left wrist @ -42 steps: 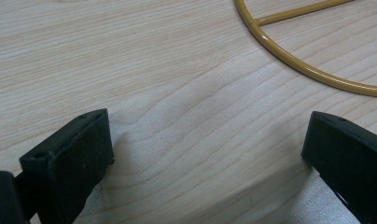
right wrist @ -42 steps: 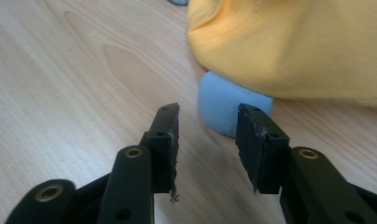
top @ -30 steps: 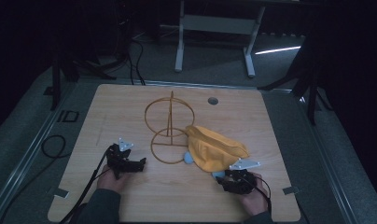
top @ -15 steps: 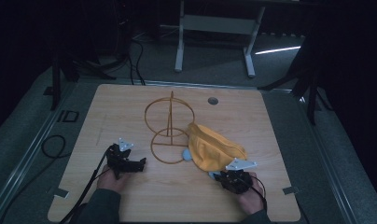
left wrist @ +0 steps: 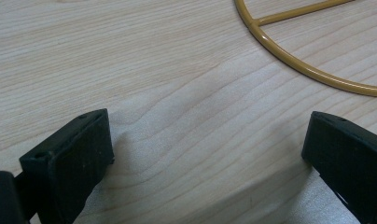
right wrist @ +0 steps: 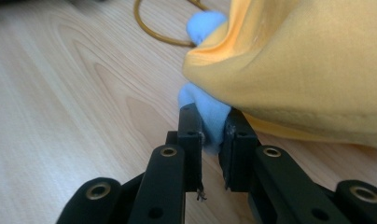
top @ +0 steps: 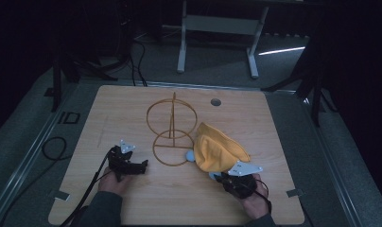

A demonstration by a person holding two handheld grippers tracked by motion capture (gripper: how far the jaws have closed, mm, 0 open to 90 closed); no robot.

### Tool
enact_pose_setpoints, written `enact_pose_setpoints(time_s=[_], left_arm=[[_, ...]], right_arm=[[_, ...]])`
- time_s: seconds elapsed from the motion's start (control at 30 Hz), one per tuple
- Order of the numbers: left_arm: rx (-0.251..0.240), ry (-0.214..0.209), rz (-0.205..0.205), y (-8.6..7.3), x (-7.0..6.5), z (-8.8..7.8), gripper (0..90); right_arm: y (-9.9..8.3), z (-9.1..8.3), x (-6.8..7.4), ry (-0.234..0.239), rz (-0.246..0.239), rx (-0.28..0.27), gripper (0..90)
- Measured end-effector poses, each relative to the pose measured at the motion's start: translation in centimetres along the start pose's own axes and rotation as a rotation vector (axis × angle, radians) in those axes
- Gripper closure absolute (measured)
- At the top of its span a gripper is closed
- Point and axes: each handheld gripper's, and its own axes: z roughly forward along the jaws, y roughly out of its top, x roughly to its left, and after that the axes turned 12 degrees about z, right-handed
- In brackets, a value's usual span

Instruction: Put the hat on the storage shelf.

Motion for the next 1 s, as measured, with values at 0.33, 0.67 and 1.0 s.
enact_pose_setpoints(time_s=[0.33,0.67,1.0], left_arm=[[0.000,0.000,0.000,0.0,0.0,0.0,1.9],[-0.001,0.000,-0.001,0.0,0.0,0.0,1.9],[-0.001,0.000,-0.002,0.0,0.0,0.0,1.9]], right_arm=[[1.4,-1.2,1.2,0.032,-0.056,-0.044,79.8],[4.4,-3.4,1.7,0.035,-0.106,-0.123,79.8],[6.7,-5.3,3.0,0.068,-0.144,-0.167,79.3]])
